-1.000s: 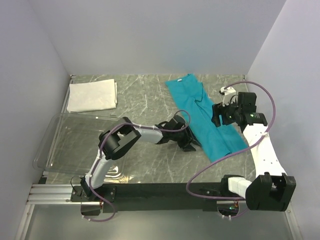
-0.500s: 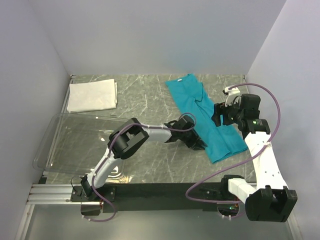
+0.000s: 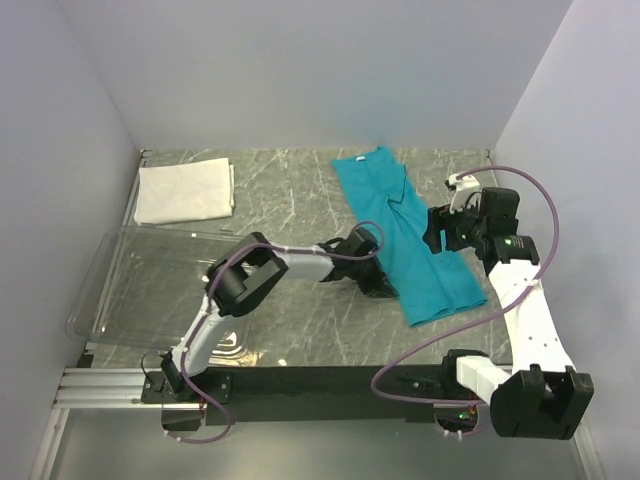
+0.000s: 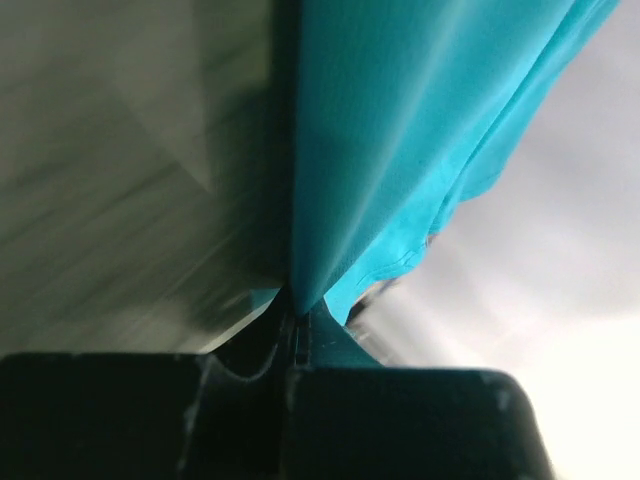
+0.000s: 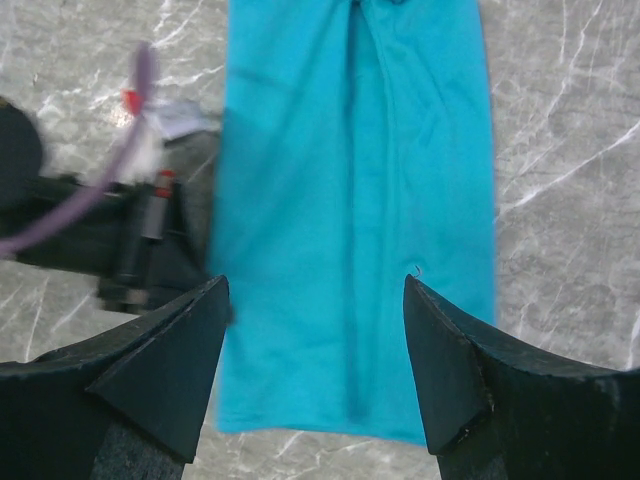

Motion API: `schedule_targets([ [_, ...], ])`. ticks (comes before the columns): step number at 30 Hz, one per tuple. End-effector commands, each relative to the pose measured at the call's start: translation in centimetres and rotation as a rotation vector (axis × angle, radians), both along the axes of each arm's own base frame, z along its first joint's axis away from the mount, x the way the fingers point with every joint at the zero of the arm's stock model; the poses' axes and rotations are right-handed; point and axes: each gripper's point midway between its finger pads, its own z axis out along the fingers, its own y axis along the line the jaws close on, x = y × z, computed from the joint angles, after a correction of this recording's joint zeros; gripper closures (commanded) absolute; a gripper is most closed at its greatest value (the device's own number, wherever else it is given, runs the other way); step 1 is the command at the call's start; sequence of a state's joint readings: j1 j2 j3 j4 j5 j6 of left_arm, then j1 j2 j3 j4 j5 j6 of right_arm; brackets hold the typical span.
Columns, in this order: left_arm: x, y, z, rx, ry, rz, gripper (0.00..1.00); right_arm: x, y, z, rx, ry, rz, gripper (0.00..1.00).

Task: Fold and stack the t-shirts
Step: Fold the tshirt

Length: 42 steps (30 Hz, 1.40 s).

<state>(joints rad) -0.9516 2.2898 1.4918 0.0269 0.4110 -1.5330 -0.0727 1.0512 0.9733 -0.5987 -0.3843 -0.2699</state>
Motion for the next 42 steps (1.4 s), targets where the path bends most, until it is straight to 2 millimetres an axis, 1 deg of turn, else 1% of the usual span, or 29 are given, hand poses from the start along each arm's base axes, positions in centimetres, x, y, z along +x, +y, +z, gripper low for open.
schedule_targets([
  [1,-1.8,7.2,-3.3,0.200,-0.019,-0.075,1.00,0.4,-0.2,0.2,-0.009,-0.003,0.011,0.23],
  [2,-2.0,8.0,-1.9,0.181,-0.042,-0.087,1.00,0.4,-0.1,0.0,-0.013,0.002,0.021,0.23],
  [3,-2.5,9.3,-2.1,0.192,-0.056,-0.111,1.00,0.4,0.0,-0.3,-0.008,0.007,0.031,0.23],
  [4,-3.4,11.7,-3.5,0.232,-0.030,-0.116,1.00,0.3,0.1,-0.5,-0.008,0.013,0.036,0.23],
  [5,-3.5,12.7,-2.7,0.227,-0.046,-0.121,1.00,0.4,0.2,-0.9,-0.004,0.026,0.044,0.23],
  [6,-4.7,14.9,-4.1,0.269,-0.031,-0.145,1.00,0.2,0.4,-1.3,0.004,0.039,0.058,0.23],
  [8,-4.5,17.0,-4.0,0.286,-0.044,-0.144,1.00,0.1,0.7,-1.9,0.015,0.059,0.074,0.23],
  [10,-4.6,19.6,-4.9,0.310,-0.046,-0.156,1.00,-0.3,1.4,-2.5,0.035,0.074,0.117,0.23],
  [13,-4.1,21.0,-4.8,0.310,-0.099,-0.186,0.95,-1.7,3.1,-3.5,0.055,0.099,0.281,0.23],
  [14,-3.9,21.0,-4.0,0.305,-0.143,-0.208,0.89,-3.0,3.7,-4.3,0.067,0.137,0.347,0.23],
  [15,-3.2,20.8,-3.2,0.298,-0.185,-0.213,0.73,-3.7,4.2,-4.6,0.064,0.139,0.408,0.24],
  [16,-2.5,20.5,-1.4,0.281,-0.248,-0.209,0.66,-4.2,4.3,-5.0,0.009,0.103,0.515,0.24],
  [17,-2.2,20.5,-0.5,0.279,-0.297,-0.228,0.60,-6.1,5.3,-5.3,0.045,0.129,0.609,0.24],
  [18,-1.6,20.1,0.9,0.266,-0.344,-0.230,0.49,-6.9,5.4,-5.6,0.024,0.117,0.675,0.24],
  [19,-1.1,20.0,3.1,0.248,-0.412,-0.226,0.45,-7.2,5.4,-5.7,-0.037,0.061,0.783,0.23],
  [21,-0.9,20.0,5.5,0.237,-0.497,-0.263,0.38,-9.1,5.6,-6.2,-0.061,0.065,0.896,0.23],
  [22,-0.8,20.3,7.4,0.237,-0.560,-0.261,0.37,-9.4,5.5,-6.4,-0.117,0.016,0.988,0.23],
  [24,-0.8,21.1,9.0,0.267,-0.638,-0.290,0.36,-11.4,5.4,-7.0,-0.121,0.049,1.070,0.23],
  [25,-1.0,21.2,11.1,0.257,-0.712,-0.291,0.36,-11.8,5.3,-7.3,-0.157,0.018,1.145,0.23],
  [26,-0.7,21.8,11.9,0.299,-0.803,-0.313,0.36,-13.8,5.5,-7.9,-0.128,0.066,1.196,0.23],
  [27,-1.0,22.0,12.7,0.312,-0.865,-0.332,0.36,-14.7,5.4,-8.4,-0.133,0.078,1.238,0.23],
  [28,-2.3,21.3,15.0,0.274,-0.973,-0.361,0.36,-15.4,5.5,-8.7,-0.155,0.060,1.287,0.23],
  [29,-2.8,21.2,16.0,0.270,-1.081,-0.408,0.36,-16.8,5.7,-9.7,-0.143,0.087,1.323,0.23],
  [30,-4.8,20.7,15.7,0.241,-1.134,-0.474,0.36,-17.3,5.5,-10.3,-0.167,0.101,1.341,0.23],
  [31,-5.7,20.4,17.8,0.173,-1.237,-0.476,0.36,-17.5,5.3,-10.7,-0.188,0.100,1.330,0.24],
  [35,-9.2,20.6,15.8,0.142,-1.320,-0.624,0.36,-18.2,5.4,-13.3,-0.247,0.133,1.322,0.26],
  [37,-11.3,19.9,15.3,0.106,-1.350,-0.690,0.34,-18.7,5.3,-14.3,-0.267,0.165,1.310,0.28],
  [39,-12.5,19.7,13.9,0.131,-1.349,-0.716,0.34,-17.8,5.4,-14.8,-0.314,0.146,1.283,0.28],
  [42,-12.8,19.1,11.1,0.213,-1.315,-0.766,0.34,-17.3,4.9,-15.8,-0.419,0.113,1.283,0.28],
])
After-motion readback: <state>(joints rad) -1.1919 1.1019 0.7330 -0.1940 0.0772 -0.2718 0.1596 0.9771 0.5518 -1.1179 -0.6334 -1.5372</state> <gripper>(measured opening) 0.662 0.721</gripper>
